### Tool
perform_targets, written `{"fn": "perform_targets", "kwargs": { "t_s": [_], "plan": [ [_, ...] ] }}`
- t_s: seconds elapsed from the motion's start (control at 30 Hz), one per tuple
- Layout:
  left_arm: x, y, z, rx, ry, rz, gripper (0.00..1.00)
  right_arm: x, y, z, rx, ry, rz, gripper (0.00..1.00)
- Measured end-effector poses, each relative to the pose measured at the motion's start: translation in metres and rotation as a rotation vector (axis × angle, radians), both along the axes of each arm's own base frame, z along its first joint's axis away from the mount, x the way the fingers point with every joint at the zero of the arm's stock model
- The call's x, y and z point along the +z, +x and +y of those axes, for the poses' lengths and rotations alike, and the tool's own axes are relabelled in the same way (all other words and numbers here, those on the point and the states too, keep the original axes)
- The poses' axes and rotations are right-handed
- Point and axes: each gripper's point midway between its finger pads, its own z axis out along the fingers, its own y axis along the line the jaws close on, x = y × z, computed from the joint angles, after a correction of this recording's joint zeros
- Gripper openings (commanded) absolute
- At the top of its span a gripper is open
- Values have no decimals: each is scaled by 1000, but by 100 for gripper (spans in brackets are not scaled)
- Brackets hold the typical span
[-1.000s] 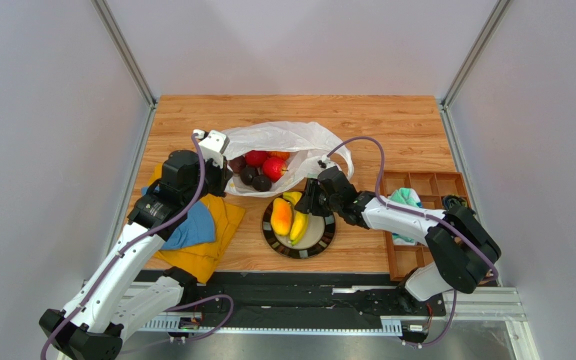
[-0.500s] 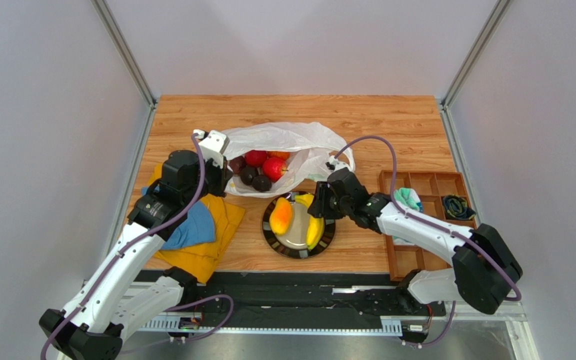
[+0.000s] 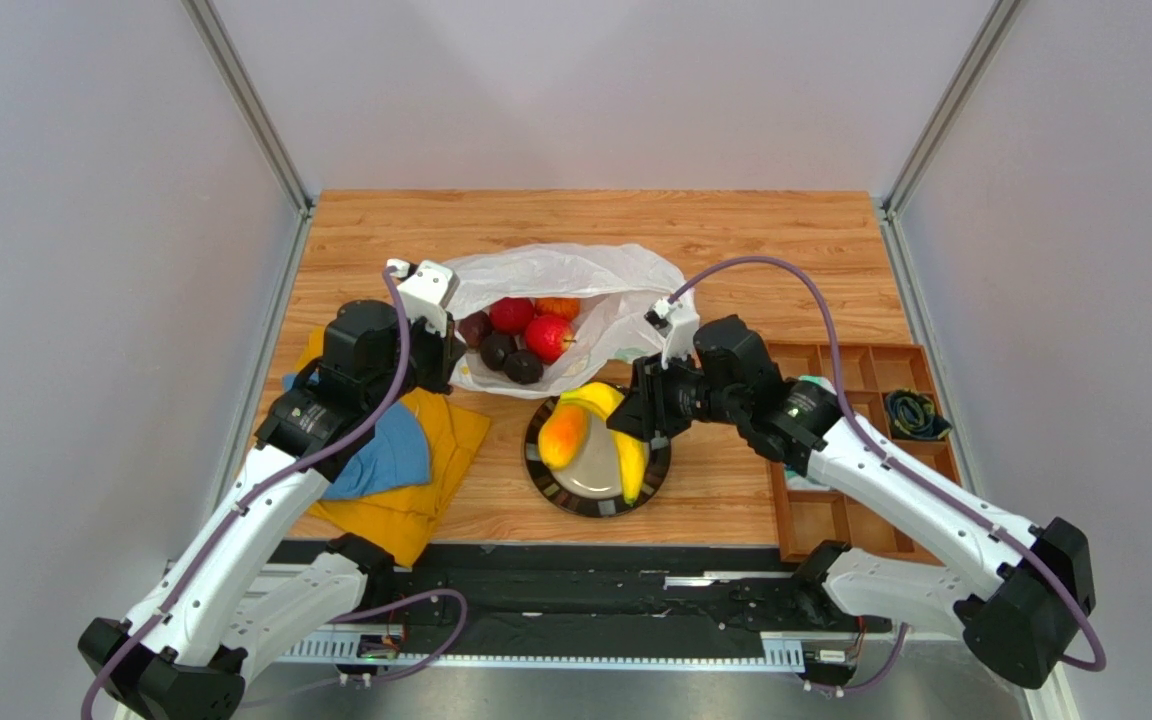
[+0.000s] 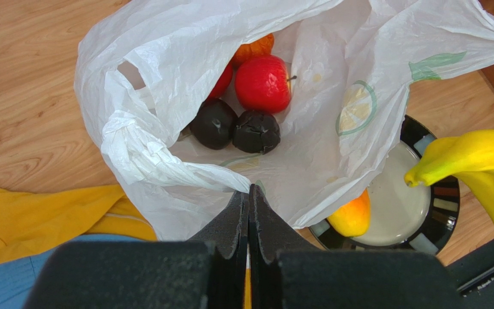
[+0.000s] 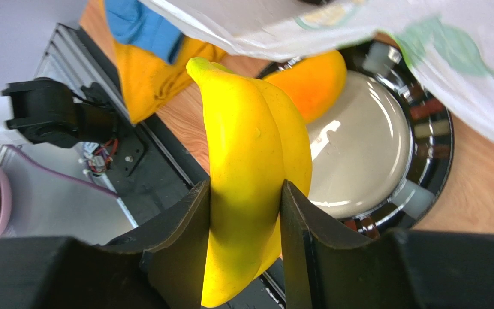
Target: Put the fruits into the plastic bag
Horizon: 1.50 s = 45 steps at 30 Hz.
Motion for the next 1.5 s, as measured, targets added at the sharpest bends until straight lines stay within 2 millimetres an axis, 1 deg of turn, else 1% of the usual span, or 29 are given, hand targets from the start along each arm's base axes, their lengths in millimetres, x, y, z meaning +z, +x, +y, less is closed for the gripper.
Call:
{"fn": "perform_targets", "kwargs": {
  "t_s": [0.13,0.23,0.3,0.37,0.47,0.53,0.6,0.8,0.9,1.07,1.13,1.23,1.37,1.5],
  "plan": [
    [0,0,0,0,0,0,0,30,0,9,58,50,-62,19],
    [0,0,0,0,0,0,0,48,5,15,70,73,-90,19],
    [0,0,0,0,0,0,0,61,14,25,76,93,-108,19],
    [0,0,0,0,0,0,0,70,23,35,83,102,-111,19],
    [0,0,0,0,0,0,0,74,39,52,90,100,-96,18],
    [0,0,0,0,0,0,0,72,51,63,95,94,-77,18],
    [0,0,0,0,0,0,0,66,64,75,105,85,-50,18],
    [0,0,0,0,0,0,0,34,98,92,101,33,61,18],
    [0,0,0,0,0,0,0,30,120,101,86,32,75,18],
    [0,0,0,0,0,0,0,35,161,114,46,71,93,17],
    [0,0,0,0,0,0,0,34,173,114,22,89,107,17],
    [0,0,0,0,0,0,0,30,186,112,-23,100,113,17],
    [0,0,0,0,0,0,0,24,204,108,-104,92,61,16],
    [0,0,0,0,0,0,0,7,202,115,-146,29,17,17]
  ]
}}
